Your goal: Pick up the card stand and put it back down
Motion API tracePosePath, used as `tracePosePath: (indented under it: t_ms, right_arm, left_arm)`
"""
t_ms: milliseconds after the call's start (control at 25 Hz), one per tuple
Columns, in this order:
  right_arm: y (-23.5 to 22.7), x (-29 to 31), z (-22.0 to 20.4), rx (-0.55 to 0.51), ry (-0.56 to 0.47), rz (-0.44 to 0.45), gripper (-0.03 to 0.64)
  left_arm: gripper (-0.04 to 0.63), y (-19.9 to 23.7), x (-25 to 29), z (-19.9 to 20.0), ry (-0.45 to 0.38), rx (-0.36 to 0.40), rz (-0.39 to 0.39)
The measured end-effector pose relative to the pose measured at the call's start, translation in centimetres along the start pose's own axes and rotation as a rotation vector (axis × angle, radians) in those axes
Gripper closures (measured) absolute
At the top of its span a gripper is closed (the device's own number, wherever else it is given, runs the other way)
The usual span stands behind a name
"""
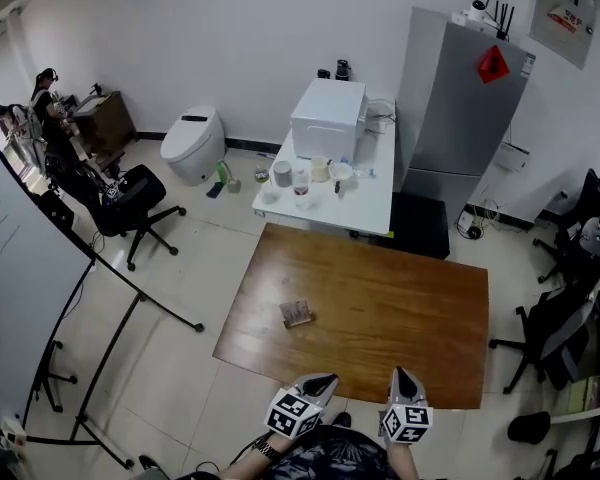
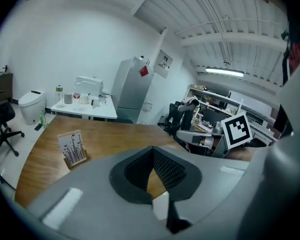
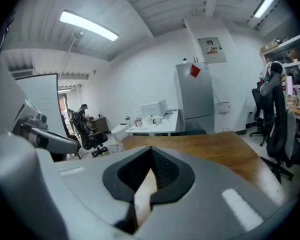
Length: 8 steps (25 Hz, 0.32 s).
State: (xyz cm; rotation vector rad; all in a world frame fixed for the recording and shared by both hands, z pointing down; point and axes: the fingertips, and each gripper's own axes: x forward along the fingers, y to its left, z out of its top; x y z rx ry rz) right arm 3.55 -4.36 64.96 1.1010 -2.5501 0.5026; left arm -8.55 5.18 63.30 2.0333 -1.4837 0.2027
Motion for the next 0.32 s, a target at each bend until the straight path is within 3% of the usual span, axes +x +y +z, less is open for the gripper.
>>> tracePosePath:
  t_ms: [320]
  right_arm:
    - [2.5,2.5,-0.5,-0.040,0.039,0.082,0.624]
  left_arm:
    - [0.597,-0.1,-0.7,-0.8,0.008,0.017,-0.039]
